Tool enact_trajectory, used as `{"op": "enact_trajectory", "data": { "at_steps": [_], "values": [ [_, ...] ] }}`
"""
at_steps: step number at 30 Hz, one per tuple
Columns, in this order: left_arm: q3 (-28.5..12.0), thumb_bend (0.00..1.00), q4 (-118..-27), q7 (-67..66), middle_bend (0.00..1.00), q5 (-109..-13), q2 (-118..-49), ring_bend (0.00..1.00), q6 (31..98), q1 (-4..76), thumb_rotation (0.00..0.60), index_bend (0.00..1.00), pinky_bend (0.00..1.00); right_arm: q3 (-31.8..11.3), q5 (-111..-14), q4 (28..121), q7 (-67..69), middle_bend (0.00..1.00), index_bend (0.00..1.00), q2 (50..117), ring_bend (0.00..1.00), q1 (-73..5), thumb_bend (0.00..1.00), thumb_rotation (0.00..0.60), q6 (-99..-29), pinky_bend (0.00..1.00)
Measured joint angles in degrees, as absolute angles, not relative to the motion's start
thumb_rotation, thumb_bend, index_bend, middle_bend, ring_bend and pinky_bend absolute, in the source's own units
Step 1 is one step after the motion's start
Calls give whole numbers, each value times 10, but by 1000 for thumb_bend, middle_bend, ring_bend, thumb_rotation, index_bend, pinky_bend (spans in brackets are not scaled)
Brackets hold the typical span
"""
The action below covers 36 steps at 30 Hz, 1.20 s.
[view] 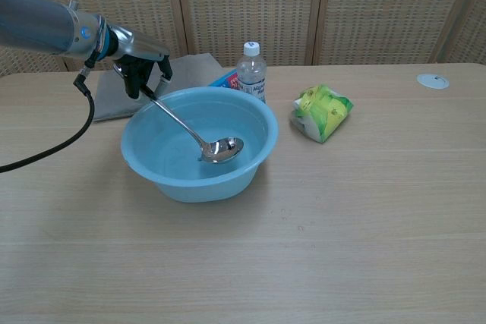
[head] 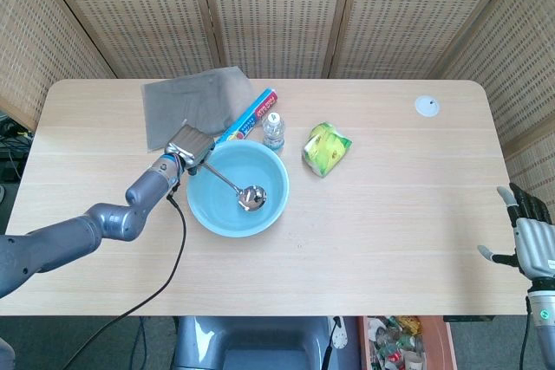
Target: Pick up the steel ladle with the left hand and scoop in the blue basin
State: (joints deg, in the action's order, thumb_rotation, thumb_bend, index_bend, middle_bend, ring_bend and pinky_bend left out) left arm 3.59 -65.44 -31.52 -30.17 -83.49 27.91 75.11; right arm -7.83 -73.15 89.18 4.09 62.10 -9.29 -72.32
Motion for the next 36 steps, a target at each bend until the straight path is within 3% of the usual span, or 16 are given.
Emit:
{"op": "enact_trajectory", "data": {
  "at_steps": [10,27,36],
  "values": [
    [92,576,-620,-406,992,-184,-884,974,296,816,600,808,986,-79,-737,891,50,0,0,619,0,-92,0,600,-729,0],
    [160,582,-562,-497,992,-26,-950,973,283,889,600,825,986,-81,-731,878,62,0,0,621,0,-95,0,600,-722,0],
    [155,584,-551,-498,992,-27,-958,973,286,896,600,832,986,-82,-726,873,64,0,0,622,0,-96,0,600,-717,0]
  ]
}}
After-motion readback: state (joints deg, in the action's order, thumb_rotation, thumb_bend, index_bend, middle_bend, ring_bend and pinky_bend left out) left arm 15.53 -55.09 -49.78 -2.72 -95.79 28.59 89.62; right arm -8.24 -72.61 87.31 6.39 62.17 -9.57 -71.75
